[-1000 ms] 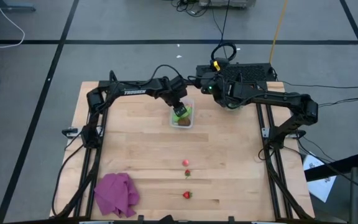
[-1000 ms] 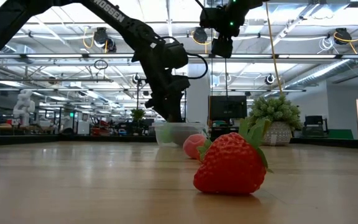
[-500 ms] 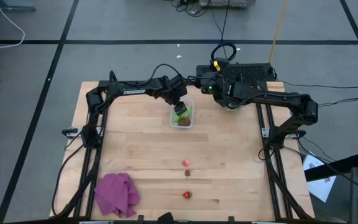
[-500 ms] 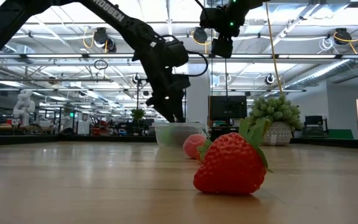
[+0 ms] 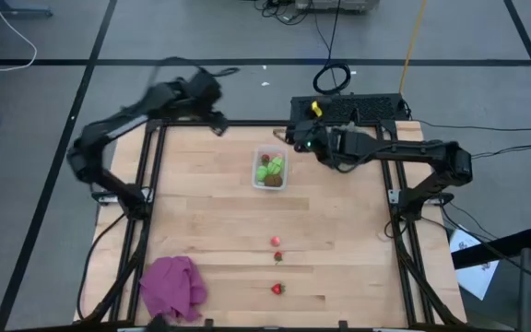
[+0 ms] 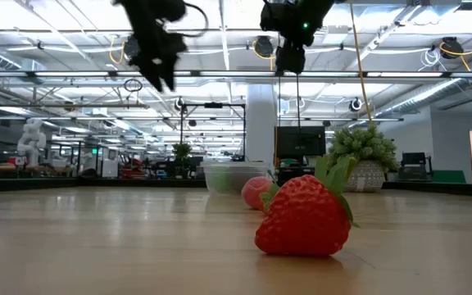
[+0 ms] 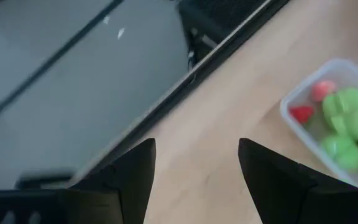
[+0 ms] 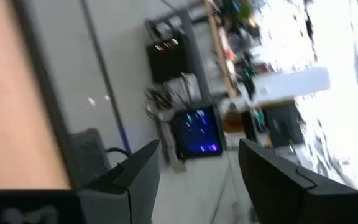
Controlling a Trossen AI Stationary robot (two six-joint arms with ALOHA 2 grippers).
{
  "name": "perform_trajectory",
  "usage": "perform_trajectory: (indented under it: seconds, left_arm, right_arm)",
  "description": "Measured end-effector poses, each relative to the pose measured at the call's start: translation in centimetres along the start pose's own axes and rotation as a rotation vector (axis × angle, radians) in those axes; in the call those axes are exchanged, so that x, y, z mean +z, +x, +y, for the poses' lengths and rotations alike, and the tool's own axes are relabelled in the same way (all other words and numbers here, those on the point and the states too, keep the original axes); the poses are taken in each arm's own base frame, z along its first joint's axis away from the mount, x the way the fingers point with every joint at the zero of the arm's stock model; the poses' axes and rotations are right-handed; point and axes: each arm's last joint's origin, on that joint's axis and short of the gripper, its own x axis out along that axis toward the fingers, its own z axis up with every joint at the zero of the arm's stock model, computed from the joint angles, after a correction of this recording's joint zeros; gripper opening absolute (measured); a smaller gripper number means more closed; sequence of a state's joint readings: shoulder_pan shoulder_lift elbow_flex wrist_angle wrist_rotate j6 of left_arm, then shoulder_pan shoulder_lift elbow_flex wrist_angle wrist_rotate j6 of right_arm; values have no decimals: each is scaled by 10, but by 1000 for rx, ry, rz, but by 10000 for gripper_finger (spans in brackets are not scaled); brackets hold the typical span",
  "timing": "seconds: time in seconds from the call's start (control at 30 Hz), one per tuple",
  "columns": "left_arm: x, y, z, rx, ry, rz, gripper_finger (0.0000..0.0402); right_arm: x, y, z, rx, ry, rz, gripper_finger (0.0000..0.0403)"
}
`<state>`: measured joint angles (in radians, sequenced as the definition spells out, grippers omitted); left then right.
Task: Pick and placing Produce into tupperware
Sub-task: Put the peach into the transparent bin
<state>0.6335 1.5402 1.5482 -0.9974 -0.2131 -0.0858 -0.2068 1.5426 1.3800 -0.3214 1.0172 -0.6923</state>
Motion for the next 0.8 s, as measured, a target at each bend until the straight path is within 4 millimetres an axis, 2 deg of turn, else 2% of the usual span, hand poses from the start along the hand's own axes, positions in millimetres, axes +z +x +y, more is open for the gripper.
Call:
perform_trajectory:
  seconds: [0.17, 0.33, 0.47, 0.8]
  left_arm:
    - [-36, -65, 19, 11, -121, 53, 229]
    - [-64, -104, 12, 14, -167, 67, 228]
    - [-77, -120, 0, 22, -154, 52, 227]
    - [-95, -133, -28, -16, -94, 91, 228]
  right_arm:
    - [14, -29, 16, 116, -23, -155, 203]
    - [24, -64, 33, 213, -18, -281, 203]
    - [26, -95, 47, 279, -7, -335, 203]
    - [20, -179, 76, 465, 114, -471, 203]
